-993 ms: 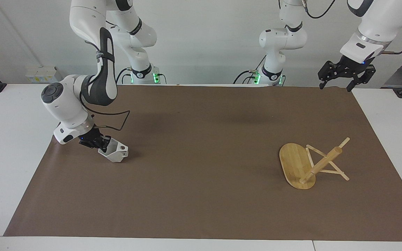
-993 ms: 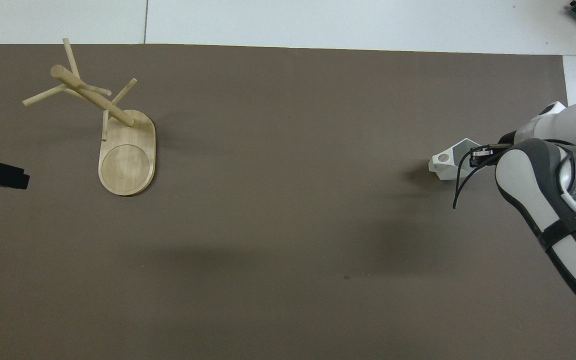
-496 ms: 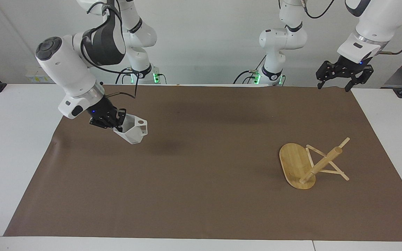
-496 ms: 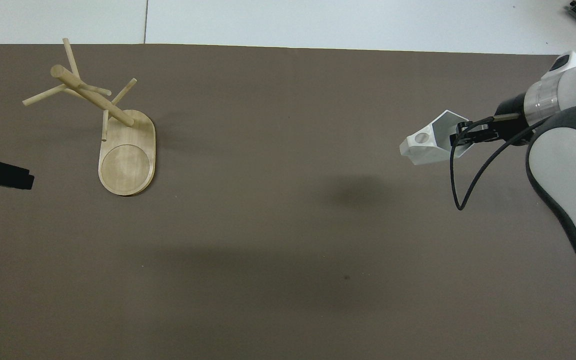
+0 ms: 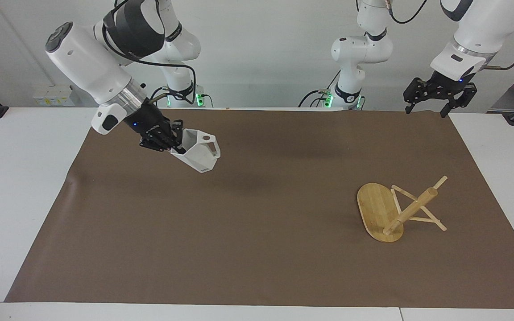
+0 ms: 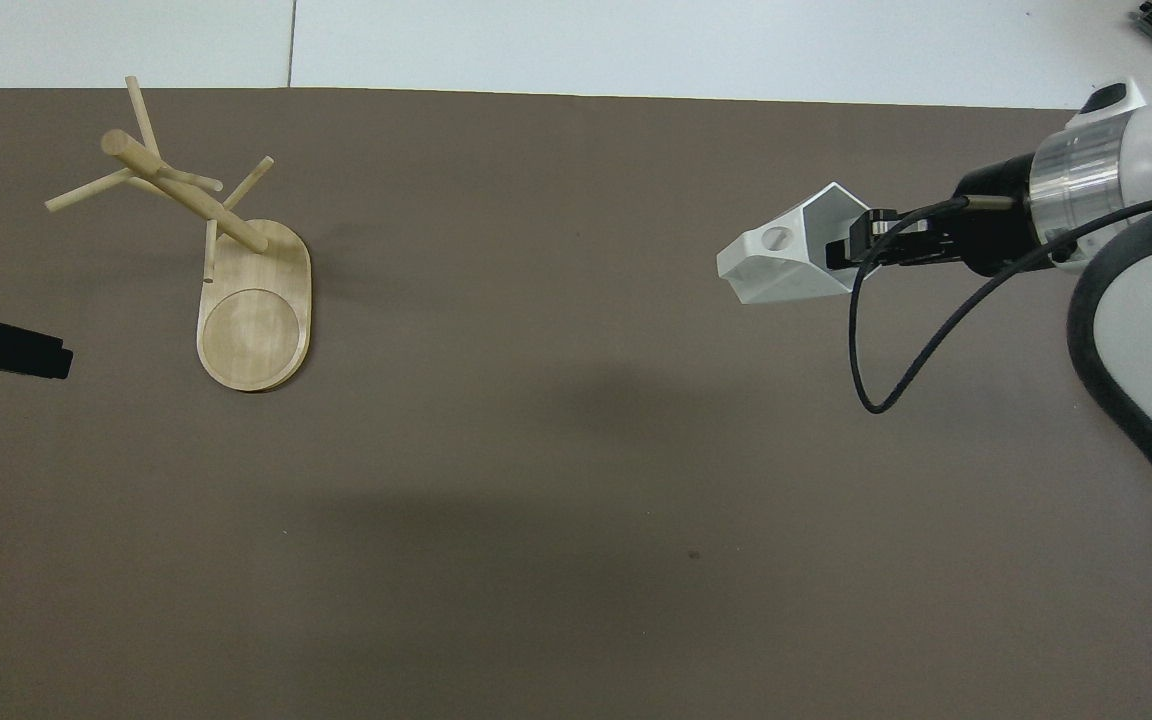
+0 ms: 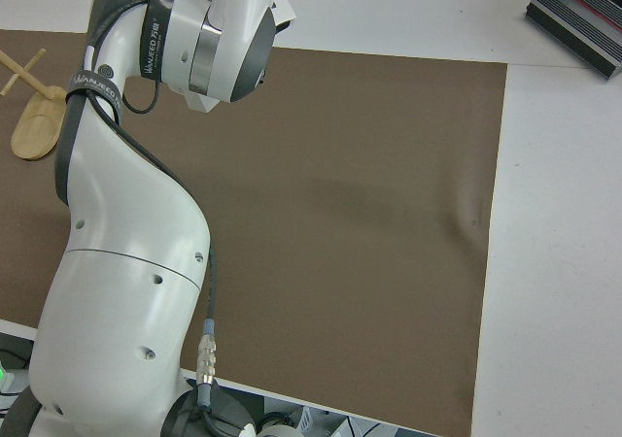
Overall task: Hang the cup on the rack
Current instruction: 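Lift the cup with the right gripper while the left gripper reaches forward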
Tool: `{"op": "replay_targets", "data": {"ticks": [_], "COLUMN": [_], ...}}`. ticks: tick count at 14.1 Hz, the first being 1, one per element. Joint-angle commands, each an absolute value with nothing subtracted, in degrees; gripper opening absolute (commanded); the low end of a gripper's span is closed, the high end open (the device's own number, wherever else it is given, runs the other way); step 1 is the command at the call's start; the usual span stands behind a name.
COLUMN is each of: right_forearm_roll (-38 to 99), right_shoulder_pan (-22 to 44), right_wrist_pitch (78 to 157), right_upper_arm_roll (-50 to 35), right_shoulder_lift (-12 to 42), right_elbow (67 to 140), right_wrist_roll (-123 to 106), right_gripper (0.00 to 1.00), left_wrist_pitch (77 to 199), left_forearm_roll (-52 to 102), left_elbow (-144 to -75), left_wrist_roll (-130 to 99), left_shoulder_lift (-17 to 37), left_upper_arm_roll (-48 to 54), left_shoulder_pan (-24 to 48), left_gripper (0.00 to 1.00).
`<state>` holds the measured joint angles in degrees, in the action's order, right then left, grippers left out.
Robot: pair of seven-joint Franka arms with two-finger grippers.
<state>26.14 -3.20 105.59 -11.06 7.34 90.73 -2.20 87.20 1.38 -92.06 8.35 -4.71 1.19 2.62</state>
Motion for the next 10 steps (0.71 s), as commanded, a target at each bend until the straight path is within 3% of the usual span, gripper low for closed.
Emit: {"op": "replay_targets", "data": {"ticks": [1,10], "right_forearm_roll": [27.5,27.9], "right_shoulder_pan": [-3.9,-3.8], "right_wrist_pitch": [106.0,117.2], "right_upper_arm_roll": [-15.5,-30.2], "right_shoulder_lift": [8.4,11.4], "right_elbow": [89.2,86.5], "right_wrist_roll": [-1.8,-0.7], "right_gripper": [0.00,0.00], "left_wrist_pitch": [89.5,97.3], "left_forearm_roll": [5.0,11.2], "left_elbow": [-93.3,-97.0], "left_wrist_roll": [7.8,21.6], "left_shoulder_lift": [-5.8,-6.2], "left_upper_arm_roll": [1.0,1.3], "left_shoulder_pan": [2.2,4.0], "left_gripper": [1.00,1.00]}}
